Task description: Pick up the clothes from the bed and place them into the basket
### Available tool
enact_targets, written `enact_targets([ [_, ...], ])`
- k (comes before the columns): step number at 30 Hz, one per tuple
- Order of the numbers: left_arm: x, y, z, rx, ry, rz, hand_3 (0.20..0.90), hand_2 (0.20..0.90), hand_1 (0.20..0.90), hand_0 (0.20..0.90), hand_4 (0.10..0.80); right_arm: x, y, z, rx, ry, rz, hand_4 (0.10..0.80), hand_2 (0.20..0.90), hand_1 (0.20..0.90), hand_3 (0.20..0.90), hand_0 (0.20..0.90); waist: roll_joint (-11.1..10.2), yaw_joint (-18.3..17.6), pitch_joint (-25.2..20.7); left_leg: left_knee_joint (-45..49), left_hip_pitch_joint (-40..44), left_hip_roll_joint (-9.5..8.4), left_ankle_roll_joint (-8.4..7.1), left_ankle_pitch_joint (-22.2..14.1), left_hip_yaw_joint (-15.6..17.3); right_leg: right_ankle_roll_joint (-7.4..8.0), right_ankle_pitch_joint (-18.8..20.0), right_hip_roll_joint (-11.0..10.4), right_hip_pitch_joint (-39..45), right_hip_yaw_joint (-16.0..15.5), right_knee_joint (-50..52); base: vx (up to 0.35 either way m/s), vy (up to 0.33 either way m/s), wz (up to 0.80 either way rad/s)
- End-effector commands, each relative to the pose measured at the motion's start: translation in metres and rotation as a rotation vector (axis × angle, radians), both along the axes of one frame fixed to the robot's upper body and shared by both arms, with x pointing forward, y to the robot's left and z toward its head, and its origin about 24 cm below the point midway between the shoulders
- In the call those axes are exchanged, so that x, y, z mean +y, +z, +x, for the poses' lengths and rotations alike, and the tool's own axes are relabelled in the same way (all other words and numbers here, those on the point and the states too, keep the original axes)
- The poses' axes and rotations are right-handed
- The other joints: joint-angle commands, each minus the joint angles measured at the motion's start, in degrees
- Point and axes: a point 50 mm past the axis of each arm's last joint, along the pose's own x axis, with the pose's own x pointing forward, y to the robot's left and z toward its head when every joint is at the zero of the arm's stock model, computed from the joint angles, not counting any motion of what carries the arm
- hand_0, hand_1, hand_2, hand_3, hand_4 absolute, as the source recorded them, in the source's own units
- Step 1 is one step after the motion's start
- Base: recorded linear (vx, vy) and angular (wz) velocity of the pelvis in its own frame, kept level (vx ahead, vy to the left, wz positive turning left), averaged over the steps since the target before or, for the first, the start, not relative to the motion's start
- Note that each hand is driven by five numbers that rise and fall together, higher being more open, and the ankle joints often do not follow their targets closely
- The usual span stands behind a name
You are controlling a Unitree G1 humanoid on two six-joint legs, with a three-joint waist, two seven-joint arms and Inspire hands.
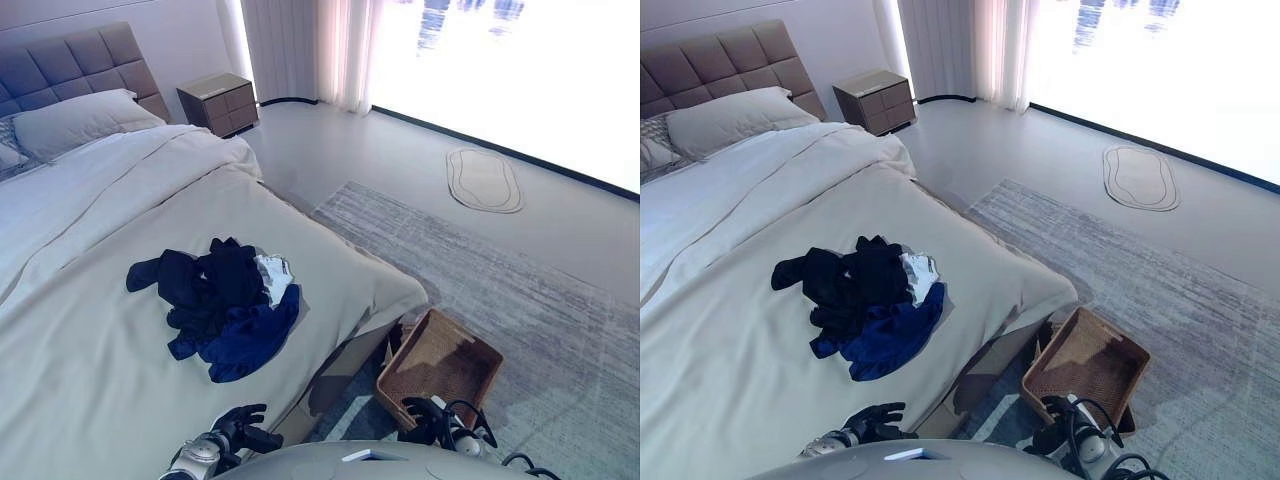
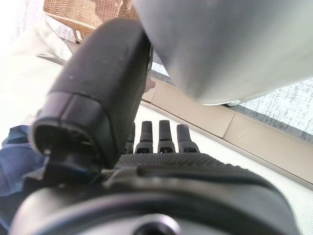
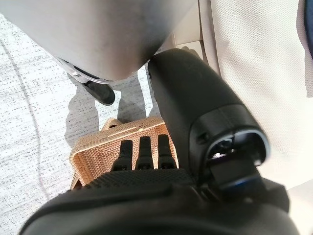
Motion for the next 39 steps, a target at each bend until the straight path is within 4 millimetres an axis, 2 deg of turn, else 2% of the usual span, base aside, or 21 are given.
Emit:
enact_targets([
  [1,-0.001,0.002,0.013,-0.020,0.000,-0.015,0.900,0.900,0.900,0.900,0.800,0.008,0.001,0.016,-0.017,-0.008,0.025,0.800,0.900,0.900,0.900,0.900,-2.1,-0.3,3.0,0.7,1.4,-3.36,2.76,-4.5,2.9,0.76,-2.3,0.0,1.3,-0.3,2.7,0.000,0.000,0.00],
  [7,-0.002,0.001,0.012,-0.025,0.002,0.001,0.900,0.900,0.900,0.900,0.800,0.006,0.001,0.014,-0.018,-0.081,0.038,0.800,0.900,0.900,0.900,0.900,-2.1,-0.4,2.9,0.8,1.4,-3.38,2.80,-4.5,2.9,0.72,-2.4,0.1,1.2,-0.2,2.8,0.000,0.000,0.00],
  [12,0.000,0.001,0.010,-0.017,0.011,-0.005,0.900,0.900,0.900,0.900,0.800,0.000,0.000,0.008,-0.010,-0.285,0.126,0.800,0.900,0.900,0.900,0.900,-1.9,-0.5,2.9,0.8,1.6,-3.35,2.83,-4.6,2.9,0.59,-2.5,0.3,1.2,0.0,3.1,0.000,0.000,0.00],
  [19,0.004,0.003,0.011,-0.057,0.034,0.017,0.900,0.900,0.900,0.900,0.800,-0.006,-0.003,-0.003,0.026,-0.482,0.201,0.800,0.900,0.900,0.900,0.900,-1.9,-0.9,3.0,0.6,2.0,-3.30,2.81,-4.6,3.2,0.57,-2.6,0.5,1.5,0.4,3.1,0.016,-0.002,-0.02],
  [22,0.007,0.003,0.012,-0.063,0.037,0.024,0.900,0.900,0.900,0.900,0.800,-0.015,-0.004,-0.011,0.018,-0.714,0.172,0.800,0.900,0.900,0.900,0.900,-1.9,-0.7,2.9,0.6,2.3,-3.34,2.82,-4.6,2.9,0.54,-2.7,0.6,1.8,0.3,3.1,0.054,-0.009,-0.01],
  [24,0.007,0.003,0.009,-0.059,0.042,0.029,0.900,0.900,0.900,0.900,0.800,-0.031,0.001,-0.008,-0.074,-0.911,0.096,0.800,0.900,0.900,0.900,0.900,-1.9,-0.5,3.0,0.8,2.4,-3.38,2.93,-4.8,2.8,0.61,-2.8,0.6,2.0,0.4,3.3,0.067,-0.017,0.01],
  [25,0.007,0.003,0.009,-0.059,0.042,0.030,0.900,0.900,0.900,0.900,0.800,-0.033,0.003,-0.006,-0.092,-0.931,0.082,0.800,0.900,0.900,0.900,0.900,-2.0,-0.4,3.1,0.9,2.5,-3.39,2.95,-4.8,2.7,0.61,-2.8,0.7,1.9,0.5,3.4,0.067,-0.024,0.00],
  [26,0.009,0.003,0.007,-0.061,0.045,0.036,0.900,0.900,0.900,0.900,0.800,-0.042,0.008,0.002,-0.158,-0.966,0.019,0.800,0.900,0.900,0.900,0.900,-2.1,-0.3,3.3,1.0,2.4,-3.44,3.03,-4.9,2.6,0.57,-2.8,0.7,1.8,0.8,3.7,0.045,-0.023,-0.01],
  [28,0.011,0.003,0.006,-0.063,0.053,0.041,0.900,0.900,0.900,0.900,0.800,-0.052,0.020,0.023,-0.276,-0.897,-0.066,0.800,0.900,0.900,0.900,0.900,-2.4,0.3,3.8,1.2,2.3,-3.46,3.20,-5.0,2.3,0.48,-2.8,0.8,1.7,0.9,4.0,0.024,-0.013,-0.01],
  [29,0.012,0.003,0.007,-0.065,0.052,0.043,0.900,0.900,0.900,0.900,0.800,-0.054,0.024,0.031,-0.314,-0.867,-0.087,0.800,0.900,0.900,0.900,0.900,-2.5,0.5,4.0,1.3,2.2,-3.53,3.27,-5.0,2.1,0.44,-2.8,0.8,1.7,1.0,4.0,0.000,0.000,0.00],
  [32,0.011,0.004,0.005,-0.076,0.053,0.053,0.900,0.900,0.900,0.900,0.800,-0.055,0.052,0.081,-0.518,-0.709,-0.133,0.800,0.900,0.900,0.900,0.900,-3.0,1.9,5.1,1.6,1.4,-3.74,3.57,-5.0,0.9,0.12,-2.9,0.6,1.1,0.8,4.5,0.000,0.000,0.00],
  [33,0.011,0.004,0.005,-0.078,0.054,0.054,0.900,0.900,0.900,0.900,0.800,-0.055,0.055,0.085,-0.532,-0.695,-0.138,0.800,0.900,0.900,0.900,0.900,-3.1,2.0,5.1,1.7,1.3,-3.77,3.59,-5.0,0.7,0.10,-2.9,0.6,1.0,0.8,4.5,-0.002,-0.003,0.05],
  [34,0.011,0.003,0.004,-0.080,0.050,0.057,0.900,0.900,0.900,0.900,0.800,-0.055,0.064,0.099,-0.587,-0.635,-0.153,0.800,0.900,0.900,0.900,0.900,-3.2,2.3,5.4,1.8,1.0,-3.85,3.65,-5.0,0.3,0.05,-2.9,0.6,0.9,0.6,4.6,-0.002,0.003,0.07],
  [37,0.010,0.003,0.000,-0.092,0.046,0.064,0.900,0.900,0.900,0.900,0.800,-0.050,0.114,0.149,-0.820,-0.384,-0.177,0.800,0.900,0.900,0.900,0.900,-3.6,3.8,6.4,2.0,-0.2,-4.11,3.73,-4.9,-1.3,-0.08,-3.0,0.2,0.2,-0.2,4.9,0.000,0.022,0.14],
  [39,0.011,0.005,0.001,-0.108,0.045,0.066,0.900,0.900,0.900,0.900,0.800,-0.042,0.144,0.170,-0.946,-0.244,-0.191,0.800,0.900,0.900,0.900,0.900,-3.9,4.5,7.2,2.6,-1.4,-4.16,3.69,-4.7,-2.2,-0.08,-3.2,-0.1,-0.7,-0.8,5.7,-0.029,0.039,0.19],
])
